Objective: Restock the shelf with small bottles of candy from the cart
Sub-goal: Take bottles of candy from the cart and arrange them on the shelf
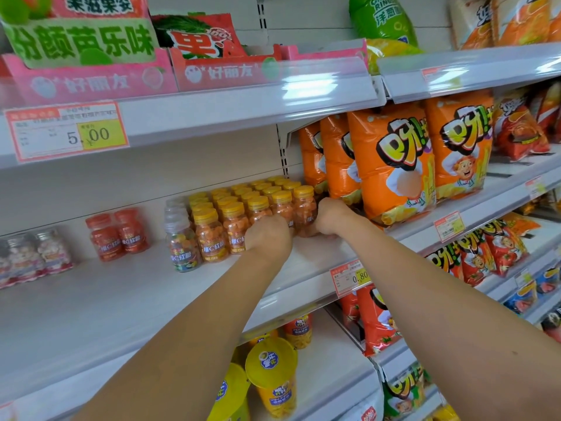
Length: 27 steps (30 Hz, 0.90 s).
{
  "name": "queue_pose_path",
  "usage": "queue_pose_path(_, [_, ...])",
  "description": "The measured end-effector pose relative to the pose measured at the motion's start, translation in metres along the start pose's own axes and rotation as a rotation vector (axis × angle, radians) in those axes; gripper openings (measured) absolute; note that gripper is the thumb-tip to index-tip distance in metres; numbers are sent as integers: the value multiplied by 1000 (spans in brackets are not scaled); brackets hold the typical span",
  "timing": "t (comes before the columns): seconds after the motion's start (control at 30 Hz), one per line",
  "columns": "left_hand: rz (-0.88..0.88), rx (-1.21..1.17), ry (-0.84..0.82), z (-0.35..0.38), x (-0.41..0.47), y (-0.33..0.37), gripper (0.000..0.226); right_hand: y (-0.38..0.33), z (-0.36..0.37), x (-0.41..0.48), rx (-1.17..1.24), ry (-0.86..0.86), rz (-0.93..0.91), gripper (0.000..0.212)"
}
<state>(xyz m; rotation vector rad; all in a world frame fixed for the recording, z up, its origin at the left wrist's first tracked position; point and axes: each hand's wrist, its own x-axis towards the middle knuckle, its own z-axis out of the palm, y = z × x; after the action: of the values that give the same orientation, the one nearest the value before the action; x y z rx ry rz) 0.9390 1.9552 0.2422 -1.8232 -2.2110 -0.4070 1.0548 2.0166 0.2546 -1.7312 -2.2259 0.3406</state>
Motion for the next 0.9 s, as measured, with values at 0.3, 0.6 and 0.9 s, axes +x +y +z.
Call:
queue_pose_path(0.3, [-17,-20,7,-2,-4,0,28,-11,2,-10,-104,-5,-47,32])
queue_pose_path(0.6, [155,-294,220,-30,-69,3,27,-9,-13,-87,223,342,-135,14])
queue_pose_path(0.9, [263,-647,85,12,-242,-12,58,44,61,-225,396,350,-206,22])
